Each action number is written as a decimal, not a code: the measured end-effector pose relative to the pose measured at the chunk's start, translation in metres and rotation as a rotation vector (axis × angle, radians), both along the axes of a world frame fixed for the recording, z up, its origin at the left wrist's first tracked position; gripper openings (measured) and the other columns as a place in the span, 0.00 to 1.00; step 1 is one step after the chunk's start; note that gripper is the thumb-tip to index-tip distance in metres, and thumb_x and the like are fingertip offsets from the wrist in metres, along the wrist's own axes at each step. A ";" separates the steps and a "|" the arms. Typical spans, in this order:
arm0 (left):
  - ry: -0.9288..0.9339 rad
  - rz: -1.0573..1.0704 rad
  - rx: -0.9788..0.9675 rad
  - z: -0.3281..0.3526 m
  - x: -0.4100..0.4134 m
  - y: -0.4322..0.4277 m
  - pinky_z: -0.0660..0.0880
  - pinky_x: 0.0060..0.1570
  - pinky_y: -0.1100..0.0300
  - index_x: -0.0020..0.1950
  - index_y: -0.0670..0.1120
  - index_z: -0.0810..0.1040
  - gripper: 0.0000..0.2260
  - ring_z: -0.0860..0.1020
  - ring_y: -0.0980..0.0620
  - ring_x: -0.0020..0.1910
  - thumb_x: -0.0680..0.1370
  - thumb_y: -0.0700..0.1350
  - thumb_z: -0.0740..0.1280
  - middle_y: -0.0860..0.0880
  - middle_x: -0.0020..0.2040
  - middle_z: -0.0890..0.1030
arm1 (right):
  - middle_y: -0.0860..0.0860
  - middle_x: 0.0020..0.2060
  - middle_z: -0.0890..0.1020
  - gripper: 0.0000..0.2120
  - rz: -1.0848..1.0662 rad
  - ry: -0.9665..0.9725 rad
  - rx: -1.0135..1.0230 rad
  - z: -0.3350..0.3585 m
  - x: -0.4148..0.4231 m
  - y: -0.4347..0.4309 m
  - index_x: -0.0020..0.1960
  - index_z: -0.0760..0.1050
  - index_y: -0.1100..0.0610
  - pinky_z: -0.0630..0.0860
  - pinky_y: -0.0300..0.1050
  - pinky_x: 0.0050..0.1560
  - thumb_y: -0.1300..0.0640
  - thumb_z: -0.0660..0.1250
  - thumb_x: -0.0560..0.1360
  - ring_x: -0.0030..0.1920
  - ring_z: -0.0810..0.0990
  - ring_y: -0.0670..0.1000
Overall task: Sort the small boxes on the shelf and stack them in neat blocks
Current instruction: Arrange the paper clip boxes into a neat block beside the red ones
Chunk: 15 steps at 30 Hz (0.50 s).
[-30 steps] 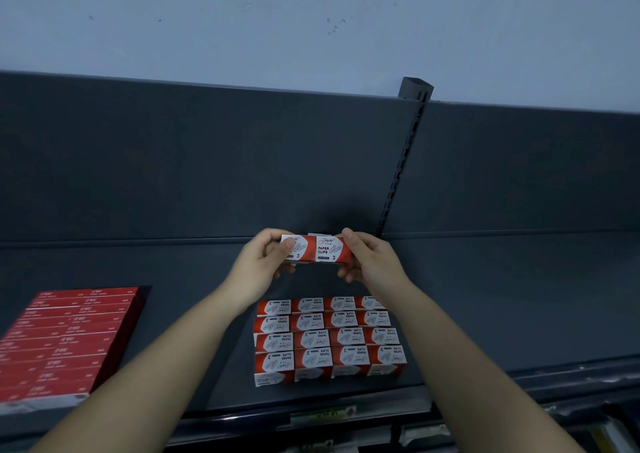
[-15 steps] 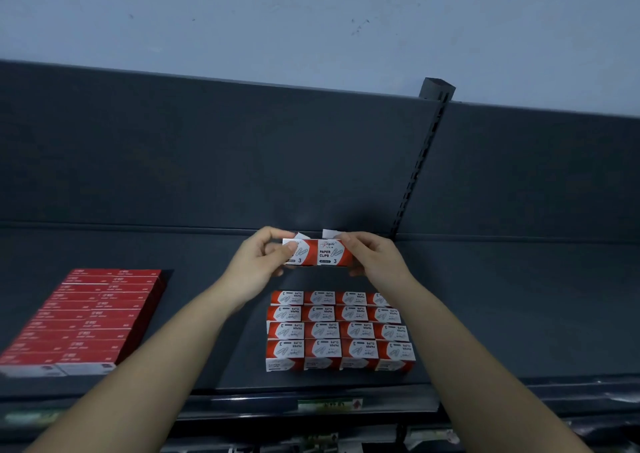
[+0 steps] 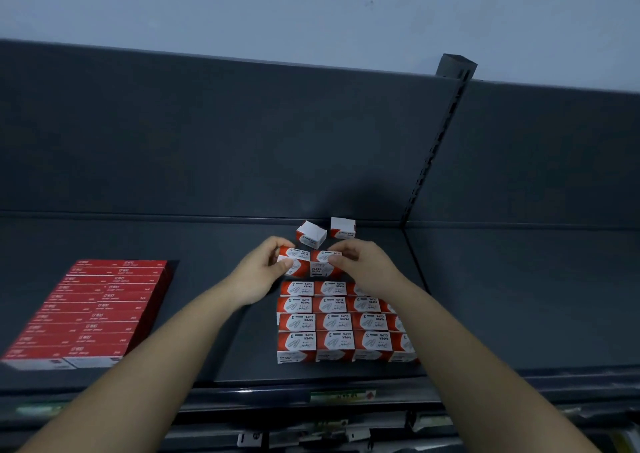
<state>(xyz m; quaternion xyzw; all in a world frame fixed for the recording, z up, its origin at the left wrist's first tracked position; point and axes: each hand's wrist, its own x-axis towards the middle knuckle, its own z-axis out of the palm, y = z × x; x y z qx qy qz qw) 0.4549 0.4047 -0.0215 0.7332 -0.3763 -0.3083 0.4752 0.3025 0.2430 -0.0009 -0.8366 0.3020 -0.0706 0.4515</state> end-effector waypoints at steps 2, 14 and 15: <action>-0.032 0.001 0.036 -0.004 0.003 -0.003 0.78 0.50 0.59 0.59 0.48 0.72 0.08 0.79 0.54 0.53 0.81 0.41 0.64 0.51 0.54 0.79 | 0.44 0.56 0.80 0.11 0.021 0.048 -0.061 -0.006 0.004 -0.002 0.61 0.77 0.48 0.76 0.40 0.53 0.50 0.66 0.79 0.55 0.77 0.43; -0.047 -0.089 0.115 -0.020 0.006 -0.009 0.75 0.47 0.65 0.57 0.49 0.77 0.09 0.80 0.56 0.51 0.84 0.46 0.57 0.52 0.52 0.82 | 0.43 0.56 0.79 0.11 0.160 0.222 -0.163 -0.013 0.008 -0.013 0.62 0.76 0.44 0.74 0.38 0.48 0.50 0.63 0.80 0.54 0.77 0.44; -0.047 -0.093 0.117 -0.020 0.006 -0.010 0.75 0.47 0.64 0.57 0.49 0.77 0.09 0.80 0.55 0.51 0.84 0.46 0.57 0.52 0.51 0.82 | 0.43 0.55 0.79 0.11 0.174 0.239 -0.158 -0.011 0.008 -0.013 0.62 0.76 0.45 0.75 0.38 0.48 0.50 0.63 0.80 0.53 0.77 0.43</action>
